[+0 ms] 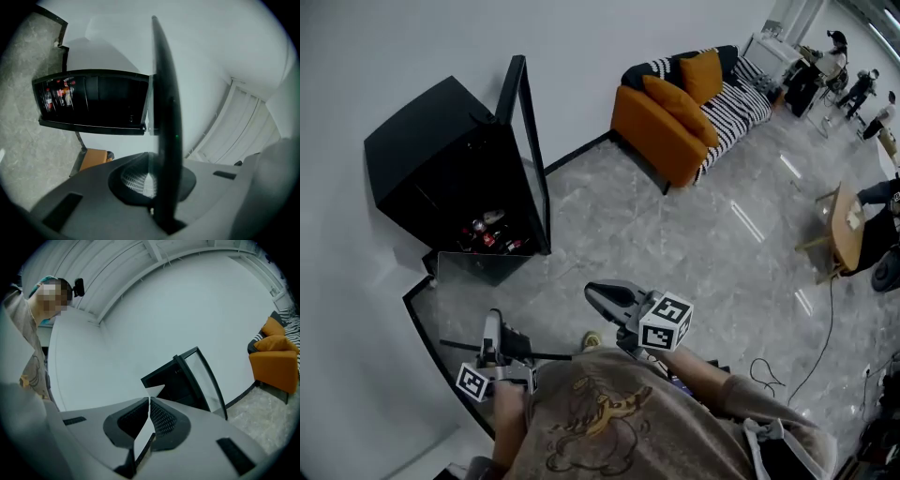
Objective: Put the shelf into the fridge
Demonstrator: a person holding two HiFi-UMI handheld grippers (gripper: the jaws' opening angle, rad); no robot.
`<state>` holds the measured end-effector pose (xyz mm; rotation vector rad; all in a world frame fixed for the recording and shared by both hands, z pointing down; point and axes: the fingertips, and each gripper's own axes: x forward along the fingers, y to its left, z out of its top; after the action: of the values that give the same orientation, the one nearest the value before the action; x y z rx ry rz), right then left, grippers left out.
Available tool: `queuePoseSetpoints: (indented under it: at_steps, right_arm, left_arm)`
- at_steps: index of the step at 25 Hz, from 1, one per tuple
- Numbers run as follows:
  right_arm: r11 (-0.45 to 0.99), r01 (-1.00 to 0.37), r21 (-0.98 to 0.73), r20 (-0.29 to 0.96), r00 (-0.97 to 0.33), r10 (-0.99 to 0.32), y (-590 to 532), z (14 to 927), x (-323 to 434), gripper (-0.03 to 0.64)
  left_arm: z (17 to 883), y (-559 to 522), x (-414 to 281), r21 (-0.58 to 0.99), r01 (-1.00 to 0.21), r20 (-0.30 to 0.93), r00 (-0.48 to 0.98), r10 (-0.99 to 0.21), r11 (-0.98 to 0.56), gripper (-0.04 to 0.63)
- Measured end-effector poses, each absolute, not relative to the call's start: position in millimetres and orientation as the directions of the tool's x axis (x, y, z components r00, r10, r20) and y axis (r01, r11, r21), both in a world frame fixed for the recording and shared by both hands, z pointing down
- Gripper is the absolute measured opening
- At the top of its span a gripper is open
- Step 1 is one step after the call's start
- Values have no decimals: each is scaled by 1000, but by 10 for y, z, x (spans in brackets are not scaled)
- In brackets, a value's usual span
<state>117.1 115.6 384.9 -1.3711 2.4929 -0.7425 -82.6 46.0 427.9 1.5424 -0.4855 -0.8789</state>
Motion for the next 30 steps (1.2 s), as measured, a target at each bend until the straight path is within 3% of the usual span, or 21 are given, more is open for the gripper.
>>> queuePoseSetpoints:
  at_steps: [30]
  right_arm:
    - [443,-701,-559,90,-582,-808,-304,4081,1307,25]
  left_arm:
    - [4707,-888,-758,968,186,-239,454,-859,-171,17]
